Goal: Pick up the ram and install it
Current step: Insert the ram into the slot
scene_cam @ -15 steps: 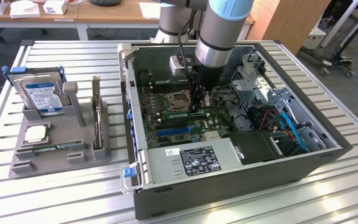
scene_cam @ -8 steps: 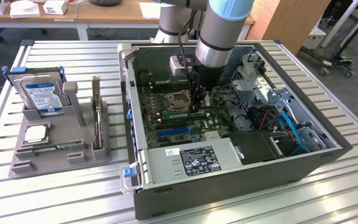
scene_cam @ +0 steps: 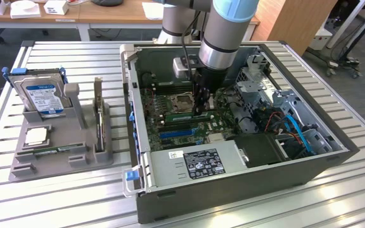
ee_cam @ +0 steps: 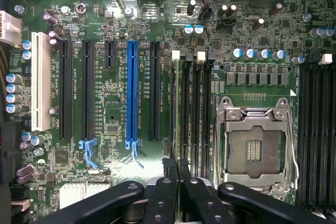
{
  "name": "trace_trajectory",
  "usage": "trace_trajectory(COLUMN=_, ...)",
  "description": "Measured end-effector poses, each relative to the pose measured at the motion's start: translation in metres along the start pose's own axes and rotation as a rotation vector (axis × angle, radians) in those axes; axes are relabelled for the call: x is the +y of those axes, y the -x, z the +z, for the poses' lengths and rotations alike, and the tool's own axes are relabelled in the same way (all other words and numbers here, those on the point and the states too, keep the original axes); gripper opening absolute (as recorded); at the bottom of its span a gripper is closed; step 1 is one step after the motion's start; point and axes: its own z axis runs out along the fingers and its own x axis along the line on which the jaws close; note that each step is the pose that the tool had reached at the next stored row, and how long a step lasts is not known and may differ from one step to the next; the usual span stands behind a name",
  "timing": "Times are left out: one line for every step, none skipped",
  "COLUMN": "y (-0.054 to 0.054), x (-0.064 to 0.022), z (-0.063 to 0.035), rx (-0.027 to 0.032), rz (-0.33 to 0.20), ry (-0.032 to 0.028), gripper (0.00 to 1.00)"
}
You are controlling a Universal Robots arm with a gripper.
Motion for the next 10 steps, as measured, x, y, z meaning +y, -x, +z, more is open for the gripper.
trace_trajectory(y=0.0000, x=0.0000, z=0.0005, rx=-0.0001, rz=0.000, ry=0.0000, gripper=0.11)
trace_trajectory(y=0.0000, x=0.0000, z=0.0010, rx=0.0000, rz=0.000, ry=0.0000, gripper=0.11)
trace_trajectory(y=0.0000, x=-0.0001, z=0.0016, rx=0.0001, rz=0.000, ry=0.0001, gripper=0.11)
trace_trajectory(y=0.0000, x=-0.0001, z=0.0022, rx=0.0001, rz=0.000, ry=0.0000, gripper=0.11)
trace_trajectory(y=-0.0001, x=-0.0001, z=0.0027, rx=0.0000, rz=0.000, ry=0.0001, gripper=0.11)
trace_trajectory(y=-0.0001, x=-0.0001, z=0.0028, rx=0.0003, rz=0.000, ry=0.0001, gripper=0.11)
trace_trajectory(y=-0.0001, x=-0.0001, z=0.0028, rx=0.0003, rz=0.000, ry=0.0001, gripper=0.11)
trace_trajectory(y=-0.0001, x=-0.0001, z=0.0028, rx=0.0003, rz=0.000, ry=0.0001, gripper=0.11)
trace_trajectory(y=-0.0001, x=-0.0001, z=0.0028, rx=0.0003, rz=0.000, ry=0.0001, gripper=0.11)
trace_trajectory(y=-0.0001, x=-0.0001, z=0.0029, rx=0.0002, rz=0.000, ry=0.0001, gripper=0.11)
